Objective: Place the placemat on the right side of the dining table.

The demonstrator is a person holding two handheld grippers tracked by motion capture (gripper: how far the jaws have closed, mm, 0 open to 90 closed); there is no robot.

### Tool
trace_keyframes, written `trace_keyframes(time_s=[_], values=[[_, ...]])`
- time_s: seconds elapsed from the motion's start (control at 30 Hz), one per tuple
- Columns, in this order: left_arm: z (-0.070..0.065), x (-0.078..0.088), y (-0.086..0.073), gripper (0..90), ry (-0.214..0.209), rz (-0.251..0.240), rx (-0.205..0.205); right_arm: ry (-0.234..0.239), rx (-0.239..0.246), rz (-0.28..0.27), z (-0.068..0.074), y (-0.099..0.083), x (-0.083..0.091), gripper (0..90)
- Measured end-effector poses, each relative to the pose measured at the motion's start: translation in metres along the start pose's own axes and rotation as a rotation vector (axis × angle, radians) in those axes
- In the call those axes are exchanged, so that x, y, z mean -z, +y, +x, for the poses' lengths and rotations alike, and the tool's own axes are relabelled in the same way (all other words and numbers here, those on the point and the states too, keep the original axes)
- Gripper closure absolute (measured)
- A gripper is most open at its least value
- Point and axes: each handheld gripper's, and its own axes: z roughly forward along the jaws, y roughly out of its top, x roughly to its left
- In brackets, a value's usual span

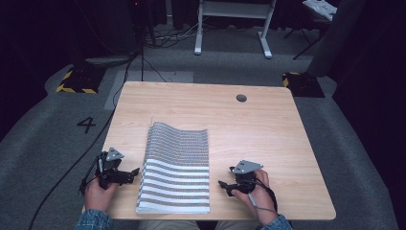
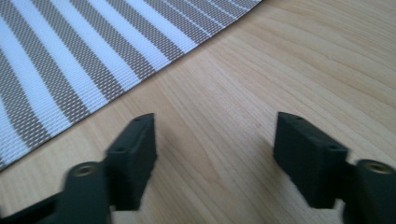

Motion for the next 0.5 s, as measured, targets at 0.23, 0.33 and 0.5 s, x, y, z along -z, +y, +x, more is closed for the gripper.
trace_keyframes(time_s=[0.23,0.33,0.5], values=[[-0.001,0.005,-0.005,0.3,0.000,0.007,-0.004,0.030,-0.008,-0.026,0.002,0.029,0.006,33.5],[-0.001,0.007,-0.008,0.3,0.002,0.002,0.000,0.043,-0.002,-0.027,0.004,0.039,0.007,32.7],[0.000,0.014,-0.016,0.3,-0.002,0.003,-0.004,0.097,0.034,-0.043,0.016,0.076,0.006,31.0]])
